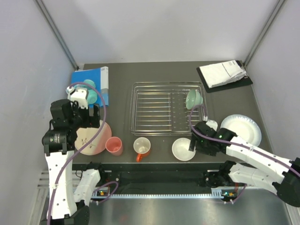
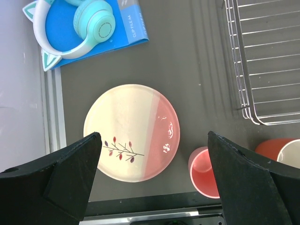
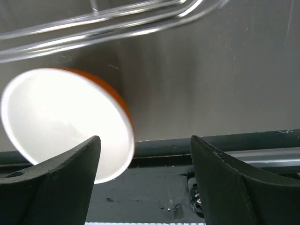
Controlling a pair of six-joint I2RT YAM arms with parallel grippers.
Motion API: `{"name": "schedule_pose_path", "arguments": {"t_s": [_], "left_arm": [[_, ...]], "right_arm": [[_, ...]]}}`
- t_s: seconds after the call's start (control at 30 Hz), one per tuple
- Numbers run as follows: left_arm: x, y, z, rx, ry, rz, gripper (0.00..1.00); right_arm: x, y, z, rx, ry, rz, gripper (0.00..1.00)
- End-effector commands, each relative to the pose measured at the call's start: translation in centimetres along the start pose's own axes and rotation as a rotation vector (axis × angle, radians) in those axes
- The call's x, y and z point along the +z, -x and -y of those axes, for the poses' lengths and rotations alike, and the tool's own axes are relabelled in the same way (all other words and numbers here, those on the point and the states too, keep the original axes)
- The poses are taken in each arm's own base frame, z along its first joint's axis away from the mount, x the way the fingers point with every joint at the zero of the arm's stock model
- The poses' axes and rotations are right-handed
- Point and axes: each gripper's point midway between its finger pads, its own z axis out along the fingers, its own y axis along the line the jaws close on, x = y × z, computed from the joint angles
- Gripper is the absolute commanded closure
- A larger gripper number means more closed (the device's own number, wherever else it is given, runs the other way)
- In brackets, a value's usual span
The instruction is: Load the mixed dishes into the dish rack
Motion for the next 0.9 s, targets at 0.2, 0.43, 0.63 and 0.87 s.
{"name": "schedule_pose_path", "arguments": {"t_s": [0.2,0.43,0.63,0.87], "left_arm": [[-1.1,2.8,-0.2,0.027,0.007,0.082,0.01],[-1.0,2.5,-0.3,0.028,0.009,0.076,0.01],[-0.9,2.2,-0.4,0.03,0.018,0.071,0.01],[-1.1,2.3,-0.4,0.031,0.017,0.074,0.01]], "right_arm": [[2.7,-0.2,-2.2,0.039,0.136,-0.05,0.23],[4.5,-0.5,-2.3,0.06,0.165,-0.051,0.36],[4.6,-0.6,-2.3,0.079,0.195,-0.029,0.6],[4.3,-0.5,-1.5,0.099,0.176,-0.001,0.98]]}}
